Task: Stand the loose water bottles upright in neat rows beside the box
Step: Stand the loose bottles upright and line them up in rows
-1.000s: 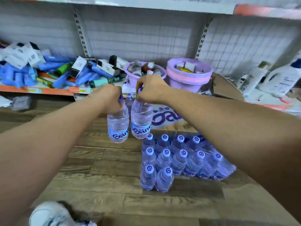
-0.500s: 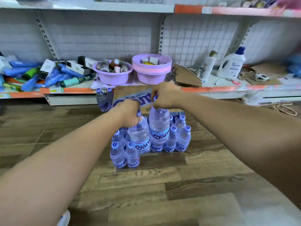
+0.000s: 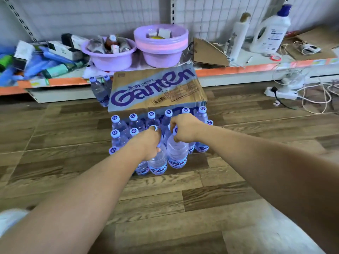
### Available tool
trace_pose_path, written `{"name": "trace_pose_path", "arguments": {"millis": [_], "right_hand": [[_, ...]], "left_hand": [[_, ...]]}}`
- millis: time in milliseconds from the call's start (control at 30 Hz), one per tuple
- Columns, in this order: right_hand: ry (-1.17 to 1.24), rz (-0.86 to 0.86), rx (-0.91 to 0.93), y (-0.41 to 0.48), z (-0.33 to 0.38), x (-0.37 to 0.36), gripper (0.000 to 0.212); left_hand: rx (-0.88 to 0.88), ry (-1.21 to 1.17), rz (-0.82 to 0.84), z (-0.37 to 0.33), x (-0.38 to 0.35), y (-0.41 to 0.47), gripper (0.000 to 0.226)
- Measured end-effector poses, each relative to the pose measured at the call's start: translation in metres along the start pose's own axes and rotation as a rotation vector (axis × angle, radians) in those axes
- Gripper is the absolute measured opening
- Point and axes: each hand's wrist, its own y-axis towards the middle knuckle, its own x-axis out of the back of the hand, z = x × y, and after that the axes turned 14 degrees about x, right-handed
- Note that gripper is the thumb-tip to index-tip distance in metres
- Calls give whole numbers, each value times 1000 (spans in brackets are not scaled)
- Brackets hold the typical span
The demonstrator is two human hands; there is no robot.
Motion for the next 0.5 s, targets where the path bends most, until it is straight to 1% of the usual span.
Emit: {"name": "trace_pose_path", "arguments": {"millis": [133,333,500], "right_hand": [[4,38,16,12,-17,-28,32],[19,63,-7,38,-34,-57,33],[53,91,-43,54,-41,-73,33]], "left_hand": [[20,-19,4,-3,-21,17,29],[93,-30,-16,-4,-47,35,40],[93,-78,-11,-1,-58,44,30]]}}
